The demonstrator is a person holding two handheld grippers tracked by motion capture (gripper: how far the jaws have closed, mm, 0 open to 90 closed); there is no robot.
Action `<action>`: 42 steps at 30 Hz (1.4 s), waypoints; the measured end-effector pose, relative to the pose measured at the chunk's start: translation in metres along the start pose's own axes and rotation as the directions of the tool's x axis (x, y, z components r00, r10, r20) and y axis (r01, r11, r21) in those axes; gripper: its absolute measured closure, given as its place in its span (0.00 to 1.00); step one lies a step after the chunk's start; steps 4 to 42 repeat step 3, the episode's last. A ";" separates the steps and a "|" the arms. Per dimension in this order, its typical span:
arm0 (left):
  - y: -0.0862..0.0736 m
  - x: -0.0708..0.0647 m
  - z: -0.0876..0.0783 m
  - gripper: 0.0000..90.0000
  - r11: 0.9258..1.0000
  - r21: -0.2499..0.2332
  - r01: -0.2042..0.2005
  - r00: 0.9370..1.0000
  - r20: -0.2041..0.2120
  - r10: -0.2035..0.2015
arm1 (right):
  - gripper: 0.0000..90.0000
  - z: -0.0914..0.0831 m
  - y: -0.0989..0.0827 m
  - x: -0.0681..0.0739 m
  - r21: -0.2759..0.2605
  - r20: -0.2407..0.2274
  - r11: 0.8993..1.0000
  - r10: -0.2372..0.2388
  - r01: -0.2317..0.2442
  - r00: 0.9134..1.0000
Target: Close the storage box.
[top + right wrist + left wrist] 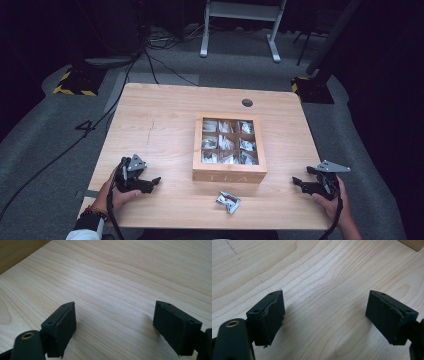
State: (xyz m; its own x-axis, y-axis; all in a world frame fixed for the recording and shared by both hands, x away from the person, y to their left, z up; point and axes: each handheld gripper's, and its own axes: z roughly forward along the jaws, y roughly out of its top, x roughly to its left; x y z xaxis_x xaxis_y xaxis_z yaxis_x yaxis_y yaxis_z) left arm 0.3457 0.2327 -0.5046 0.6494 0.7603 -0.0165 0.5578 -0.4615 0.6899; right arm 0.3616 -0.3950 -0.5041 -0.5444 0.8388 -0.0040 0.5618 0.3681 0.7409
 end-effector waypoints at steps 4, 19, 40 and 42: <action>0.000 0.000 0.000 0.18 1.000 -0.002 0.002 1.000 0.000 -0.002 | 0.21 0.000 0.000 0.000 0.000 0.000 1.000 0.000 0.000 1.000; 0.000 0.000 0.000 0.18 1.000 -0.002 0.002 1.000 0.000 -0.002 | 0.21 0.000 0.000 0.000 0.000 0.000 1.000 0.000 0.000 1.000; 0.000 0.000 0.000 0.18 1.000 -0.002 0.002 1.000 0.000 -0.002 | 0.21 0.000 0.000 0.000 0.000 0.000 1.000 0.000 0.000 1.000; 0.000 0.000 0.000 0.18 1.000 -0.002 0.002 1.000 0.000 -0.002 | 0.21 0.000 0.000 0.000 0.000 0.000 1.000 0.000 0.000 1.000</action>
